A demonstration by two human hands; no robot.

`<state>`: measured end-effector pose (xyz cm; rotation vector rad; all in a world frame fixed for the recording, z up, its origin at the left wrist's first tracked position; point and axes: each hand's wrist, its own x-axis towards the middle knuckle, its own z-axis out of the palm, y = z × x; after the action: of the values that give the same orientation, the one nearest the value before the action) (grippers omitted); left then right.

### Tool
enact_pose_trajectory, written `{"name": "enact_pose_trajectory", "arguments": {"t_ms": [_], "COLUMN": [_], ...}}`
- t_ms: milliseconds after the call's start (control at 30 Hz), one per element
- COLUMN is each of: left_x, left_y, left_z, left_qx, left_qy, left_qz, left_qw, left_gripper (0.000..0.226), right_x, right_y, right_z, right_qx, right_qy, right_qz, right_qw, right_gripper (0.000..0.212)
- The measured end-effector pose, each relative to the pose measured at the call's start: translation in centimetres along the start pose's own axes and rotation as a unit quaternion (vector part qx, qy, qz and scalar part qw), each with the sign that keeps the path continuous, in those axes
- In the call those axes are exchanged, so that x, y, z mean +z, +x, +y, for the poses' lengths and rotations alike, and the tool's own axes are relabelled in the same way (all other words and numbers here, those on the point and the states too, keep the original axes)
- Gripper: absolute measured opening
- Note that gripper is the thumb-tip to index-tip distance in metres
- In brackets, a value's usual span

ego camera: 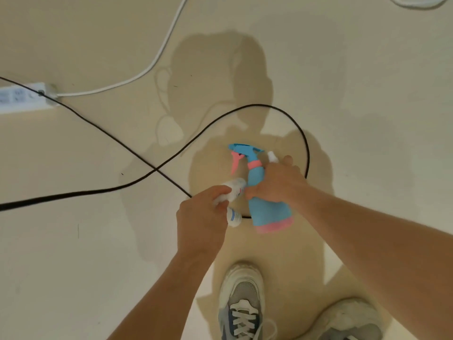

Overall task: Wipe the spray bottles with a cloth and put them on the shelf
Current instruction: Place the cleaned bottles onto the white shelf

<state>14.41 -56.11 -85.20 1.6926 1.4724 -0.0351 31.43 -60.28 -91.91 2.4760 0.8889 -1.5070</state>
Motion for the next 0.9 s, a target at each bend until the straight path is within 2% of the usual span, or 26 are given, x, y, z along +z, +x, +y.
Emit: {"name": "enact_pose_trajectory", "arguments": {"t_ms": [67,167,233,300,400,633,767,833,900], "left_x": [-0.6,-1.3,-2.2,-3.8,-7.4,-16.1,-19.6,-21.2,-22.4], "left_y": [-0.3,-1.6,-3.4,-6.2,-12.2,-28.0,-36.3,-39.9,-43.0], "left_z": [1.3,4.6,7.9,12.1,19.9,37.5,45.9,49.2,51.5], "left_qx": [0.018,0.052,0.067,0.094,0.121,0.245,0.408,0.468,0.513], "left_qy": [0.000,-0.010,-0.027,-0.045,-0.051,-0.046,-0.032,-0.018,-0.009], "left_qz": [-0.005,-0.025,-0.047,-0.064,-0.091,-0.172,-0.187,-0.197,-0.215], "left_qw": [1.000,0.998,0.996,0.993,0.987,0.953,0.893,0.861,0.831], "left_gripper": [0.026,0.025,0.026,0.034,0.045,0.046,0.049,0.042,0.037], "right_x": [0.4,-1.2,-4.1,-7.5,-12.8,-23.8,-26.8,-27.1,-26.8], "right_y": [-1.9,-6.6,-11.1,-16.4,-25.7,-50.7,-63.0,-68.4,-73.2], "right_z": [2.1,4.8,5.9,7.1,8.7,12.8,13.2,13.2,13.3], "right_qx": [0.028,0.030,-0.001,-0.024,-0.027,0.009,0.032,0.038,0.057], "right_qy": [0.162,0.408,0.512,0.569,0.620,0.682,0.671,0.635,0.571], "right_qz": [-0.010,0.042,0.074,0.089,0.130,0.248,0.369,0.446,0.524], "right_qw": [0.986,0.912,0.856,0.817,0.773,0.688,0.642,0.630,0.629], "right_gripper": [0.077,0.080,0.057,0.040,0.040,0.062,0.058,0.050,0.053]}}
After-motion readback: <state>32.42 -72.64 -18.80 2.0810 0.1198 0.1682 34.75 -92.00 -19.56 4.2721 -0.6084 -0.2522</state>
